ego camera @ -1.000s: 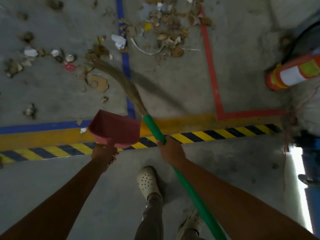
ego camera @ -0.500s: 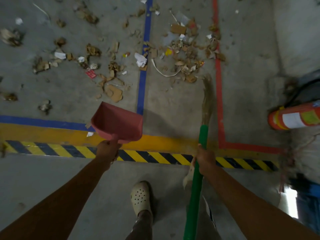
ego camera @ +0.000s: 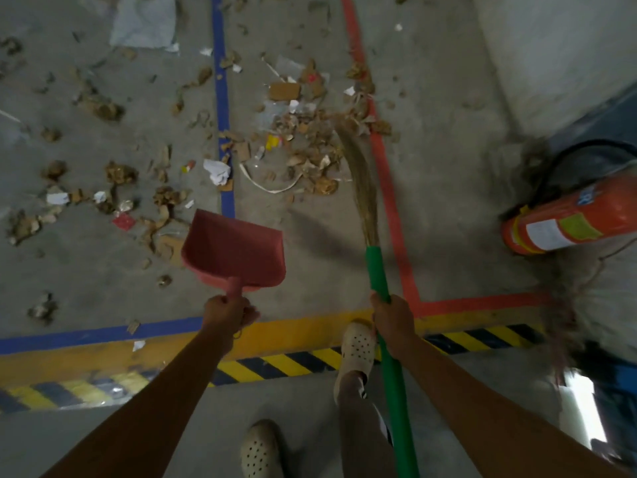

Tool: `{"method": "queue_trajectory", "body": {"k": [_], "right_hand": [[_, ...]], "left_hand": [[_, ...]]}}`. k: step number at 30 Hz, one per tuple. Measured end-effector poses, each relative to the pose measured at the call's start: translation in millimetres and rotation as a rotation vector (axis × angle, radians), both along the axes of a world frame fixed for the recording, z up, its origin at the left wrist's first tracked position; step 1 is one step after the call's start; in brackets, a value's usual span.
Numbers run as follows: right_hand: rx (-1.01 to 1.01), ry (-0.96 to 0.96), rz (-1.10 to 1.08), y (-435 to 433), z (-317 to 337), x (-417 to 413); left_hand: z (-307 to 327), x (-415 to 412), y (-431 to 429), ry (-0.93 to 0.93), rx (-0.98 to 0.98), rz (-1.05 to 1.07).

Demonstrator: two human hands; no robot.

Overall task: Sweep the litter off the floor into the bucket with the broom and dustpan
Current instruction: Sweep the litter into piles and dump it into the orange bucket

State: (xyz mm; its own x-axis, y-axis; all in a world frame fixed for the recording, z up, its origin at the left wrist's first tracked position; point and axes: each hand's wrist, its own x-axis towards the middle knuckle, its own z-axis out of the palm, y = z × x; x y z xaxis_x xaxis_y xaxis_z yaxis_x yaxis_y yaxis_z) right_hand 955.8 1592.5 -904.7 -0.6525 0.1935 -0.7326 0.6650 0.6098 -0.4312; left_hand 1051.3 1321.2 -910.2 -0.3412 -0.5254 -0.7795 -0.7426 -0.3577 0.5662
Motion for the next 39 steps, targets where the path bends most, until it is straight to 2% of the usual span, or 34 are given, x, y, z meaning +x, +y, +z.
{"method": "queue_trajectory", "body": {"k": [5,9,16,19,24,30,35,39], "right_hand": [[-0.031,-0.027,-0.146,41,-9,-56],[-0.031,-0.083,-0.195,76,-17,-81],[0.085,-0.246,-0.152,64,-65,-58],[0.111,-0.248,0.015,17,-87,-47],[0.069,-0.131,0.457,-76,-107,-61],[-0.001,0.003,0.730,-164,-99,-87],[0.114,0.112,0.658,-164,-70,-92],[0.153,0.108,0.434,-135,-65,-90]], "left_hand": [[-7,-59,27,-0.027,0.000,-0.071],[-13,-92,43,0.012,0.017,-0.038],[-56,-104,42,-0.053,0.014,0.009],[-72,-92,26,-0.097,-0.007,0.042],[-92,-75,-31,-0.121,-0.029,0.063],[-95,-62,-108,-0.114,-0.084,0.107],[-78,-60,-138,-0.118,-0.079,0.141],[-69,-70,-144,-0.078,-0.071,0.154]]}}
